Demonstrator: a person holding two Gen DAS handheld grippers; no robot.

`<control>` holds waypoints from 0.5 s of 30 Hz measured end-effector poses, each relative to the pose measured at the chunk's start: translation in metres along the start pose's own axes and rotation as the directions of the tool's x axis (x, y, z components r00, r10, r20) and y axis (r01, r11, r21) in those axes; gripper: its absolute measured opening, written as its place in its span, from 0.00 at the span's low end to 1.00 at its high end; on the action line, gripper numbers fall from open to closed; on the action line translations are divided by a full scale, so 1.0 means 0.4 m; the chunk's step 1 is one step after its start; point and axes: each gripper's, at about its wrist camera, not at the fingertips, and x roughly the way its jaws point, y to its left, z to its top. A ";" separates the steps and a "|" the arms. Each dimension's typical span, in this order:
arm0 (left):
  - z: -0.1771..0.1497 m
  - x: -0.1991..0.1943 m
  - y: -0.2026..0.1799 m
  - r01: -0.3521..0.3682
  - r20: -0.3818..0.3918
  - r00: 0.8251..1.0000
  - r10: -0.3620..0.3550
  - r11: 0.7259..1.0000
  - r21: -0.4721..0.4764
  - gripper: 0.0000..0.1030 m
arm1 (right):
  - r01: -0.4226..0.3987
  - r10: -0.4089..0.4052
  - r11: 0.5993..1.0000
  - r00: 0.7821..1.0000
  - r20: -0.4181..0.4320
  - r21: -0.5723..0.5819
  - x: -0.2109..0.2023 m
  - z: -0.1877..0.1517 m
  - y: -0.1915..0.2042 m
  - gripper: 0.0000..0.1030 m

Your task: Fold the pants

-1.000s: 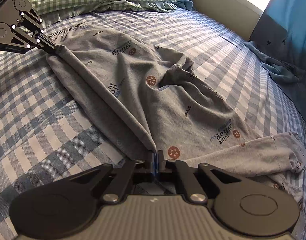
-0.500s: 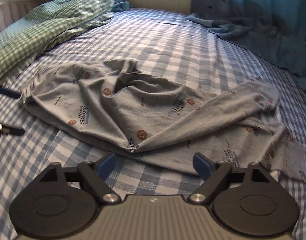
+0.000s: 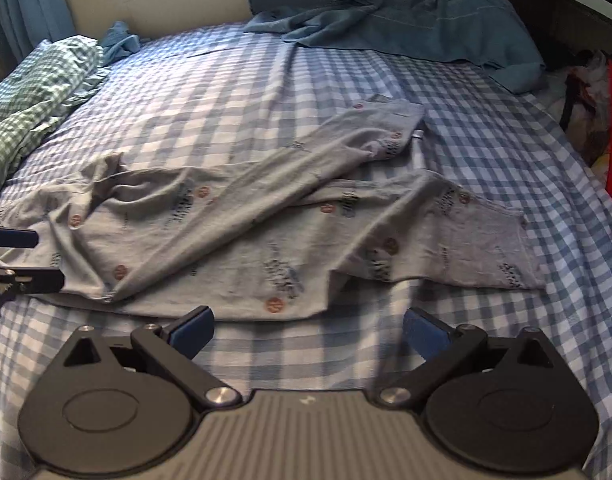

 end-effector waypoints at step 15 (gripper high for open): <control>0.115 0.228 -0.321 -0.014 -0.055 0.998 0.012 0.999 -0.039 0.99 | 0.071 0.011 0.801 0.991 -0.133 0.595 0.224 0.041 -0.564 0.65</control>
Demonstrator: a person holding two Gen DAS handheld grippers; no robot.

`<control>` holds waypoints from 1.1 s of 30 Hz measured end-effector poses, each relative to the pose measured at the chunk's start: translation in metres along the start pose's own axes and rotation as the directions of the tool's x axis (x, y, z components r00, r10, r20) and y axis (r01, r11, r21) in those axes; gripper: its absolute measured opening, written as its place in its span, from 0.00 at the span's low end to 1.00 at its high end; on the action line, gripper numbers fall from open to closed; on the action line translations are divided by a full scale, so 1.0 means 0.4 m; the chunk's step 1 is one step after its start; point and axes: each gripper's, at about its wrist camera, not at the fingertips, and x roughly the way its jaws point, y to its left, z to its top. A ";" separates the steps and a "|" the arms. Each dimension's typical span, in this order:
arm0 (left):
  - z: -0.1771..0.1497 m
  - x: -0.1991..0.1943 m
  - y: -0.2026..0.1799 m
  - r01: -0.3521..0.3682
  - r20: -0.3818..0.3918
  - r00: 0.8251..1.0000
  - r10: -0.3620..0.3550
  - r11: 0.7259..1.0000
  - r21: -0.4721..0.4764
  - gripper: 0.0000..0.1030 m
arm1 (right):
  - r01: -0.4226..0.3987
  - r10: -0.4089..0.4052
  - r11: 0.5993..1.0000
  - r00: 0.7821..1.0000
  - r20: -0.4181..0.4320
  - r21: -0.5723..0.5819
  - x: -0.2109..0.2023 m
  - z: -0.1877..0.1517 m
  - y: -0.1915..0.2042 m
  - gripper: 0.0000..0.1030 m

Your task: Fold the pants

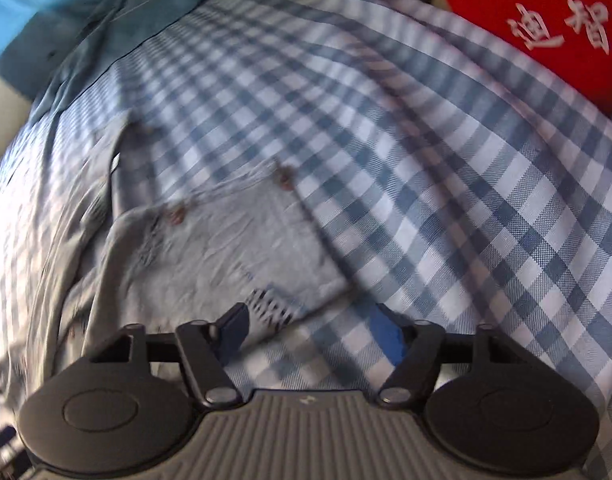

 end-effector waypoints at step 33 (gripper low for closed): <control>0.011 -0.019 0.087 -0.143 0.049 0.987 0.154 0.973 -0.181 0.99 | 0.057 -0.019 0.841 0.997 0.075 -0.539 -0.021 0.102 0.153 0.91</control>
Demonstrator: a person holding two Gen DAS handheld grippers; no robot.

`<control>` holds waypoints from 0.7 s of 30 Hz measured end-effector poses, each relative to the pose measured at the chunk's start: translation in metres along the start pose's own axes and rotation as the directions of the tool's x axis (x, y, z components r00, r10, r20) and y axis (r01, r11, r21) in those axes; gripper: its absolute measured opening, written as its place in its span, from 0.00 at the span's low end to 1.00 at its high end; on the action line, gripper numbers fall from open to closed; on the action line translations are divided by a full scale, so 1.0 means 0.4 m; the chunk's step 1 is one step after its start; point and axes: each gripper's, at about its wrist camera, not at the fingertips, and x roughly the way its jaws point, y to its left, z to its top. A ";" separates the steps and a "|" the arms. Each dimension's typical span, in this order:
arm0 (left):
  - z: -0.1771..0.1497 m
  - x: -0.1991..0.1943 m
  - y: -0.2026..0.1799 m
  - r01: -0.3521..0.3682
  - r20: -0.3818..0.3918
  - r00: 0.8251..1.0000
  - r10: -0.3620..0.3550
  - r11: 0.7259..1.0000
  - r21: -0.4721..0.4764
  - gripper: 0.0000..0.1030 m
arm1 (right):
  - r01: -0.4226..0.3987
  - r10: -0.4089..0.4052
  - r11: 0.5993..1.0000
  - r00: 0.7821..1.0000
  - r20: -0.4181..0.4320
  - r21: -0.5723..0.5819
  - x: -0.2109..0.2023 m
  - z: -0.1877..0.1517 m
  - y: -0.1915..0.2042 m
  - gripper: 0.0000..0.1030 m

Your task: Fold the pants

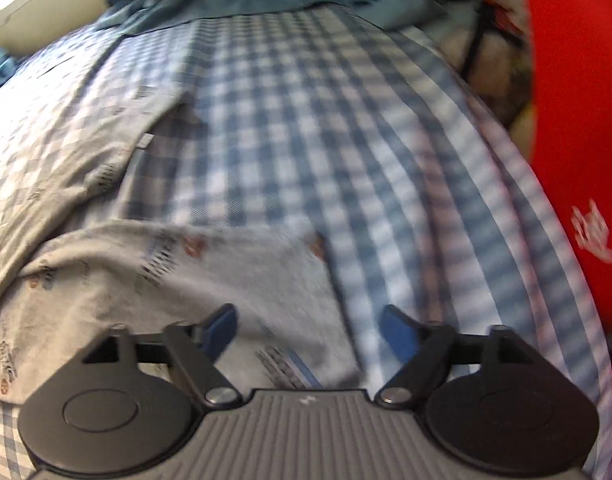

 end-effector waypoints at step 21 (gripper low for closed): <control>0.009 0.061 0.116 0.001 -0.014 1.000 0.000 0.998 0.068 0.88 | -0.228 0.217 0.964 0.972 -0.085 -0.138 0.238 0.462 0.520 0.92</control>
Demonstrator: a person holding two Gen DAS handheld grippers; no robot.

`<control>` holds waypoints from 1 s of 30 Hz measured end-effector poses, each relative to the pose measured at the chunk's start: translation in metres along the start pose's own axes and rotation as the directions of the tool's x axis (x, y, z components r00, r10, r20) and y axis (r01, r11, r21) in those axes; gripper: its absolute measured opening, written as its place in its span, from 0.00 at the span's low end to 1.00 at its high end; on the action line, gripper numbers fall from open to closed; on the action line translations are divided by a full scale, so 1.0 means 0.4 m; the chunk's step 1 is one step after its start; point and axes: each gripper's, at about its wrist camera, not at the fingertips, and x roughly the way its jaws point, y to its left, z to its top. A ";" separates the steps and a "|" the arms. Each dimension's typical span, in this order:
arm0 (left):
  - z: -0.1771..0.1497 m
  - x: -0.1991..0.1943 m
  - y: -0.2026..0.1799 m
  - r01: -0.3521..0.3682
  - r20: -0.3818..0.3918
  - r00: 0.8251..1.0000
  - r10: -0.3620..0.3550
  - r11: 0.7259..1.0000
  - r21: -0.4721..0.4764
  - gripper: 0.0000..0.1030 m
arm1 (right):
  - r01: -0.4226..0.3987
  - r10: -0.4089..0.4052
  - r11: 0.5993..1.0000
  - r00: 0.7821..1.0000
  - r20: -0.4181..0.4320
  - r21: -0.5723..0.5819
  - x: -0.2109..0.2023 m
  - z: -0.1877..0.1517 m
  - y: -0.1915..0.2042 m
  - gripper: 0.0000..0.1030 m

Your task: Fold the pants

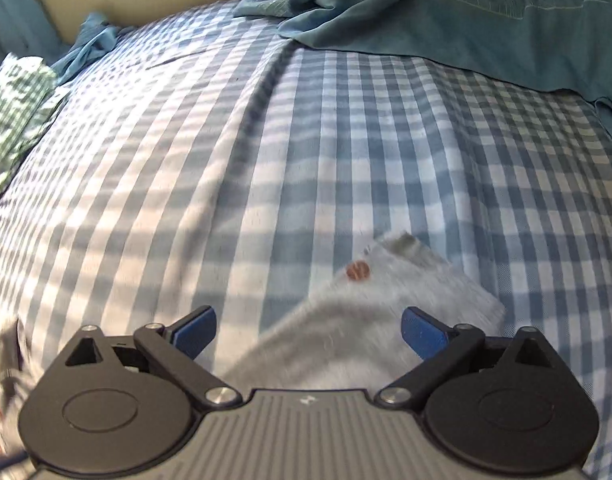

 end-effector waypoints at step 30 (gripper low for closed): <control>0.050 -0.125 -0.120 0.018 0.058 0.998 -0.027 0.987 0.161 0.00 | -0.033 -0.029 0.986 0.928 0.371 0.161 -0.439 -0.211 -0.222 0.00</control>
